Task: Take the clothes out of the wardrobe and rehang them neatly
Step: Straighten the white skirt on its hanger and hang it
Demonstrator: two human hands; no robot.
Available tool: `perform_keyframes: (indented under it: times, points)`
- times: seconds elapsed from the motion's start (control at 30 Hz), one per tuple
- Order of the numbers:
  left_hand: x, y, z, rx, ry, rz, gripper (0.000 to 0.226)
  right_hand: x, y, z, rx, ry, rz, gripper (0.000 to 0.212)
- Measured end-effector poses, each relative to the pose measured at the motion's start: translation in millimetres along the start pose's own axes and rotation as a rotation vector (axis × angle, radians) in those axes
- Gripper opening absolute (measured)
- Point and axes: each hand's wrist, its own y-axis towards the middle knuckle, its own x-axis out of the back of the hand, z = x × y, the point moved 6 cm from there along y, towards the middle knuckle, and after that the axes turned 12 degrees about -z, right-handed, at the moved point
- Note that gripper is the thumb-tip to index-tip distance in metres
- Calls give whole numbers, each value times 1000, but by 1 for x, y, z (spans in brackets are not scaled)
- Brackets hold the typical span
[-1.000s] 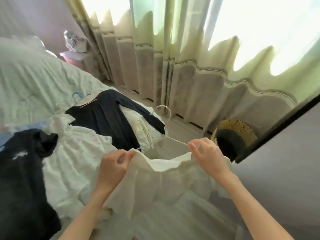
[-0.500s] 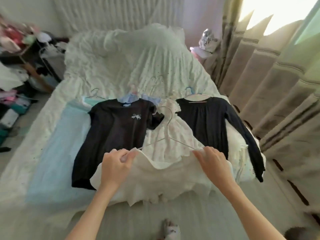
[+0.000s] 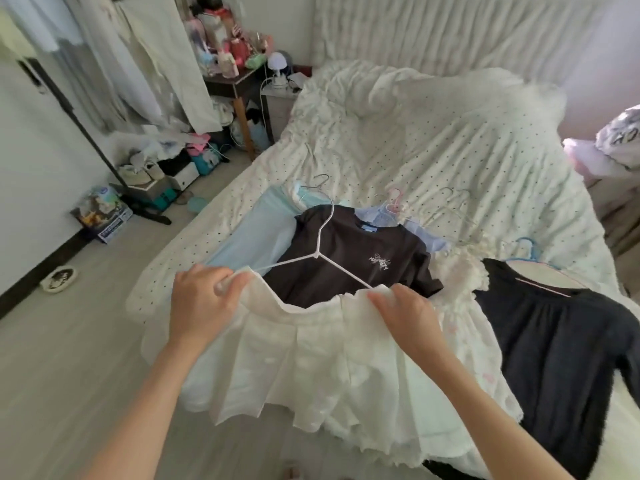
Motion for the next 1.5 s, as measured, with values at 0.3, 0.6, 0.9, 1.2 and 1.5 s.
perform_keyframes:
  times: [0.3,0.6,0.9,1.2,1.5]
  points:
    - [-47,91,65,-34,166,-68,46,-78,94,50,6,12,69,20]
    - [-127,196,206,-27,85,132,53,-188,181,123,-279,14,67,27]
    - [-212,304,274,-155,104,176,46,-269,264,149,-610,179,117,37]
    - [-396,407,268,-240,138,329,50,-334,399,86,-704,200,39,36]
    - [-570,415,287,-308,259,519,34,-434,483,-12,-652,12,168,39]
